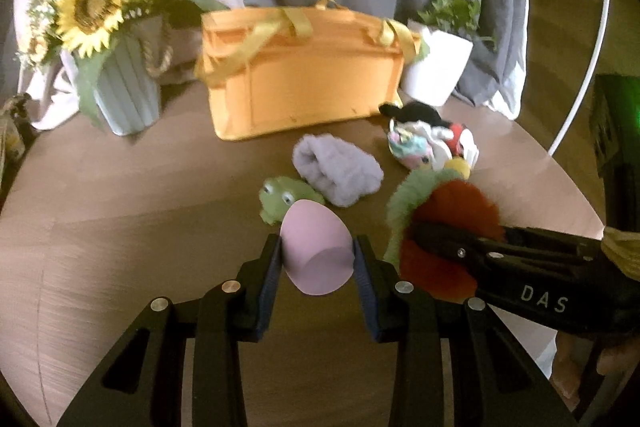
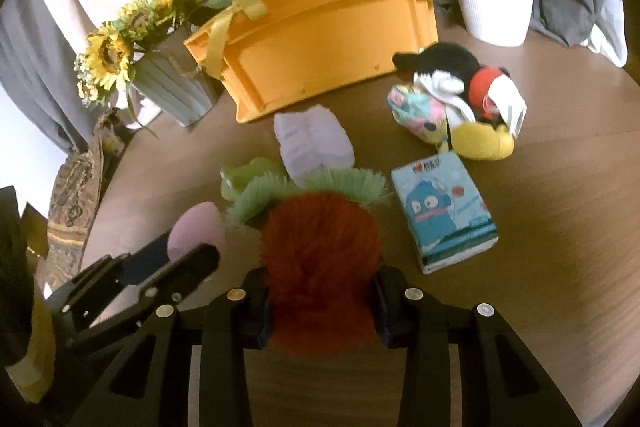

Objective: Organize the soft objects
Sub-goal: 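Carry the pompom and pink sponge in both tools over the orange crate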

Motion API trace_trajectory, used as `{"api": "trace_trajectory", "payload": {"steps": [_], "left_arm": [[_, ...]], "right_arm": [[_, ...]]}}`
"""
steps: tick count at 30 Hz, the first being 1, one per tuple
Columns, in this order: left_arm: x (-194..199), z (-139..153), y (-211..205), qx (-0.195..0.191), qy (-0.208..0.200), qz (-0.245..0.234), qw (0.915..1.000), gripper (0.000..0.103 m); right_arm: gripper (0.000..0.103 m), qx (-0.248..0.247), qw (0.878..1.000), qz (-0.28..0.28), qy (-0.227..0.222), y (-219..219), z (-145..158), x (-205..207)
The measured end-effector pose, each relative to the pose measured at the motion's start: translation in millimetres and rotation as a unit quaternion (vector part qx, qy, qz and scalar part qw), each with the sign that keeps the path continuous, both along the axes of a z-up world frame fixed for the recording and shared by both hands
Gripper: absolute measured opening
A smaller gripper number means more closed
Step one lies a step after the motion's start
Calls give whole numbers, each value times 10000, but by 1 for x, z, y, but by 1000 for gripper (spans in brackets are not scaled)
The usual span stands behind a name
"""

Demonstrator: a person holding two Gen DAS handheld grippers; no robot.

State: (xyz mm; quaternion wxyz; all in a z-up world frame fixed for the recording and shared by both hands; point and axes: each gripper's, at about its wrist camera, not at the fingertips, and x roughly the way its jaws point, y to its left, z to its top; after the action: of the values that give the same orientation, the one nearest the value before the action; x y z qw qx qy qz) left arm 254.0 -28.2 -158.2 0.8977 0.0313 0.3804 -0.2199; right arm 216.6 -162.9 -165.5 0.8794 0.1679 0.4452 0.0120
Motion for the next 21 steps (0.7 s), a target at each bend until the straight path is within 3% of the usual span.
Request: {"api": "trace_trajectory", "payload": {"steps": [21], "left_arm": [[12, 100, 40, -450, -1036, -28, 9936, 36]], "right_arm": [[38, -348, 9910, -413, -1223, 35, 99, -2]]}}
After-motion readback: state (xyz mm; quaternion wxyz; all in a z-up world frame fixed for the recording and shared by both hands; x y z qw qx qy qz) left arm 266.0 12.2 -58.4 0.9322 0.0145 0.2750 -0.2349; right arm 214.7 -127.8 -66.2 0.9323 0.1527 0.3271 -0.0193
